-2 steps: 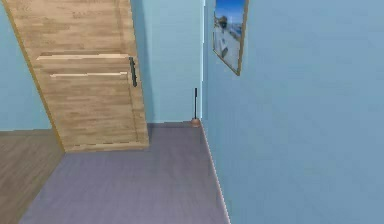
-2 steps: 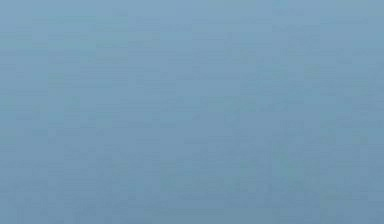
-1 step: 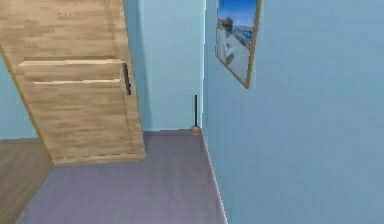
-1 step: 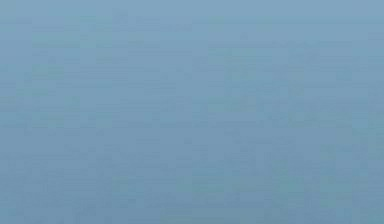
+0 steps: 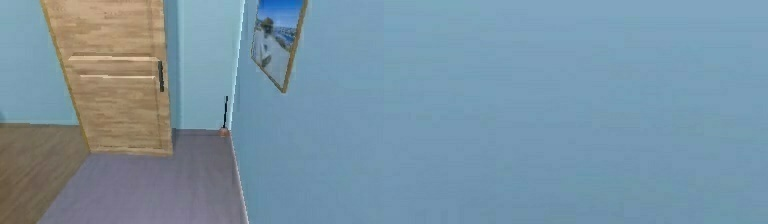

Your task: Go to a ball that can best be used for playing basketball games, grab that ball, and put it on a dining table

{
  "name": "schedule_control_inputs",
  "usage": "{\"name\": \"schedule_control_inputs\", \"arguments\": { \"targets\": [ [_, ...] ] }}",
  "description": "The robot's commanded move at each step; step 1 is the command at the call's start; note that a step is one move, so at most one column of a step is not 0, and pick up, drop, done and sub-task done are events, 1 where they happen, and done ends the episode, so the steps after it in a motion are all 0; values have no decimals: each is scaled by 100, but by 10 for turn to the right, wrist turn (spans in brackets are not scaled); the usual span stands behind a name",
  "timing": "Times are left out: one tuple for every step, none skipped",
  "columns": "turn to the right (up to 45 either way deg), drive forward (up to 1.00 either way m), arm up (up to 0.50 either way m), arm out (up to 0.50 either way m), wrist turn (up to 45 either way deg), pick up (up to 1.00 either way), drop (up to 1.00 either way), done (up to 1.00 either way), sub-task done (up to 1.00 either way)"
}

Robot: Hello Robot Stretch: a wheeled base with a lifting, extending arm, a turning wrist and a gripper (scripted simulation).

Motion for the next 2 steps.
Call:
{"name": "schedule_control_inputs", "arguments": {
  "targets": [
    [0, 20, 0, 0, 0, 0, 0, 0, 0],
    [90, 0, 0, 0, 0, 0, 0, 0, 0]
  ]
}}
